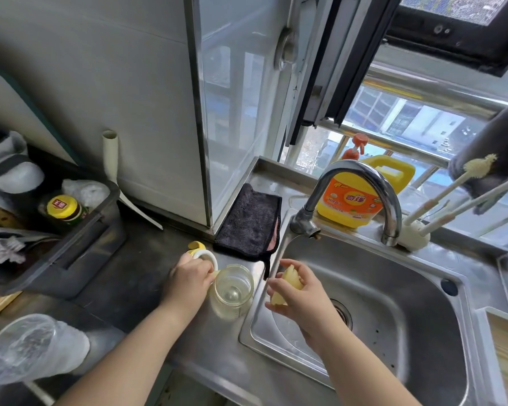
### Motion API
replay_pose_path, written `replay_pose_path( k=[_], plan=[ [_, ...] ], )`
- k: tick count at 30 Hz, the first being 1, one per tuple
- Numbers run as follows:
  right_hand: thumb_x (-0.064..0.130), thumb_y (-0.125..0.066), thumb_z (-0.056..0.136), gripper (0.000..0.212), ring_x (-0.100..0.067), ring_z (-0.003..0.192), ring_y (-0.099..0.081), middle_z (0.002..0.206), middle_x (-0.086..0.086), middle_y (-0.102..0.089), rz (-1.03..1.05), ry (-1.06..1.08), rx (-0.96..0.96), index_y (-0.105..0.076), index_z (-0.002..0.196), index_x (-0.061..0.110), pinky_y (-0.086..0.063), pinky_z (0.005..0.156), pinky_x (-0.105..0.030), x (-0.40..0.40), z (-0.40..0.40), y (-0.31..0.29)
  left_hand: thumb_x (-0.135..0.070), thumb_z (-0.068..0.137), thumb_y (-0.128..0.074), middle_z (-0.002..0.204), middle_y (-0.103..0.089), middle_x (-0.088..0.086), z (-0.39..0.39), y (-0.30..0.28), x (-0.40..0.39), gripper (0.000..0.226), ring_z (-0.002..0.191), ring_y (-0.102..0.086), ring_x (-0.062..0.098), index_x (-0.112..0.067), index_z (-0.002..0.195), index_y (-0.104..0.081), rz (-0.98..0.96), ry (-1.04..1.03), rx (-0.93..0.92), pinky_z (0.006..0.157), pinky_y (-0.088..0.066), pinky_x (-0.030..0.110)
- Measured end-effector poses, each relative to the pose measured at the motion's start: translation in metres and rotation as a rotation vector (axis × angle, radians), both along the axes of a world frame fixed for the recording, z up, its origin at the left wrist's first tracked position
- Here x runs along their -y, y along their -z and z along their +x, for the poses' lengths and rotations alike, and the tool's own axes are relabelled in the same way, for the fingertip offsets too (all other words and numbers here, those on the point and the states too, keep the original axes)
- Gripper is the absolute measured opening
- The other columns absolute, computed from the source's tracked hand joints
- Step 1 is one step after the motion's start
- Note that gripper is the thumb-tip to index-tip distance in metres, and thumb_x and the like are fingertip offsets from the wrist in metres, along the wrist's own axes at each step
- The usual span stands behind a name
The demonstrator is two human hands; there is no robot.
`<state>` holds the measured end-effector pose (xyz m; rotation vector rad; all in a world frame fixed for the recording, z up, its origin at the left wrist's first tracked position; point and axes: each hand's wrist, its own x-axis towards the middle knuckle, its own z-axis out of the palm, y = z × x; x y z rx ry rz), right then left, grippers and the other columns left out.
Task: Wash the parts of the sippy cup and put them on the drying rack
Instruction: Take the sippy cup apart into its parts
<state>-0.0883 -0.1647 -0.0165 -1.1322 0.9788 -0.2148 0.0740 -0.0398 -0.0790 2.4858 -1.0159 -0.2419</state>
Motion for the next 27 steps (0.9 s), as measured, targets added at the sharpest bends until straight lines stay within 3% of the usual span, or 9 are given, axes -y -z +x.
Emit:
replay_pose_path(
  k=[2, 5, 9, 12, 15, 19, 23, 27],
  plan=[
    [0.003, -0.065, 0.084, 0.034, -0.025, 0.084, -0.061, 0.108, -0.022, -0.057, 0.036, 0.01, 0.007, -0.056, 0.114, 0.018, -0.059, 0.071, -0.039, 0.0, 0.0, -0.001, -0.001, 0.057, -0.087, 0.061, -0.057, 0.008, 0.001, 0.004, 0.0, 0.023, 0.06, -0.059, 0.032, -0.008, 0.061, -0.066, 0.018, 0.097, 0.043, 0.051, -0.05, 0.033],
    [0.009, -0.062, 0.089, 0.028, -0.027, 0.084, -0.064, 0.11, -0.022, -0.059, 0.098, 0.029, 0.02, -0.055, 0.115, 0.015, -0.06, 0.073, -0.039, 0.0, 0.001, -0.002, 0.002, 0.05, -0.088, 0.06, -0.06, 0.006, 0.004, 0.007, 0.0, 0.029, 0.058, -0.059, 0.031, -0.009, 0.061, -0.063, 0.037, 0.154, 0.082, 0.047, -0.05, 0.032],
    [0.02, -0.055, 0.095, 0.019, -0.028, 0.081, -0.067, 0.102, -0.016, -0.061, 0.181, 0.077, 0.062, -0.055, 0.112, 0.011, -0.058, 0.067, -0.032, 0.002, 0.002, 0.0, 0.0, 0.074, -0.072, 0.08, -0.066, 0.009, 0.0, 0.007, -0.004, 0.009, 0.078, -0.061, 0.033, -0.006, 0.078, -0.066, 0.04, 0.11, 0.021, 0.064, -0.052, 0.04],
    [0.026, -0.05, 0.096, 0.019, -0.018, 0.071, -0.06, 0.097, -0.012, -0.07, 0.141, 0.053, -0.007, -0.059, 0.108, 0.014, -0.046, 0.062, -0.027, 0.003, 0.003, 0.003, -0.002, 0.081, -0.066, 0.089, -0.066, 0.008, -0.005, 0.003, -0.008, 0.006, 0.083, -0.06, 0.032, -0.005, 0.087, -0.067, 0.005, 0.092, -0.025, 0.068, -0.049, 0.038],
    [0.02, -0.045, 0.097, 0.023, -0.017, 0.075, -0.054, 0.097, -0.015, -0.065, 0.121, 0.057, 0.016, -0.062, 0.111, 0.013, -0.041, 0.065, -0.028, 0.004, 0.004, 0.008, -0.003, 0.083, -0.066, 0.092, -0.066, 0.006, -0.01, -0.004, -0.014, 0.008, 0.08, -0.06, 0.027, -0.006, 0.09, -0.069, -0.084, -0.016, -0.099, 0.069, -0.048, 0.033],
    [0.008, -0.044, 0.097, 0.027, -0.016, 0.089, -0.059, 0.105, -0.007, -0.062, 0.005, -0.007, 0.007, -0.057, 0.118, 0.017, -0.052, 0.075, -0.026, 0.011, 0.004, 0.014, 0.006, 0.078, -0.066, 0.09, -0.066, 0.006, -0.019, -0.018, -0.021, 0.017, 0.072, -0.059, 0.023, -0.007, 0.089, -0.07, -0.288, -0.136, -0.087, 0.065, -0.053, 0.033],
    [0.019, -0.057, 0.091, 0.031, -0.021, 0.1, -0.059, 0.114, -0.006, -0.06, -0.306, -0.112, -0.229, -0.054, 0.121, 0.025, -0.05, 0.091, -0.038, 0.026, 0.012, 0.036, 0.0, 0.06, -0.078, 0.099, -0.062, -0.003, -0.036, -0.025, -0.024, 0.04, 0.082, -0.06, 0.013, -0.015, 0.097, -0.069, -0.259, 0.181, 0.064, 0.066, -0.05, 0.022],
    [0.02, -0.053, 0.095, 0.038, -0.019, 0.1, -0.055, 0.119, -0.003, -0.056, -0.354, -0.181, -0.283, -0.05, 0.133, 0.026, -0.046, 0.08, -0.029, 0.036, 0.033, 0.047, -0.024, 0.041, -0.093, 0.086, -0.066, -0.007, -0.048, -0.011, -0.019, 0.055, 0.069, -0.065, 0.016, -0.021, 0.091, -0.07, -0.081, 0.318, 0.192, 0.054, -0.055, 0.026]
  ],
)
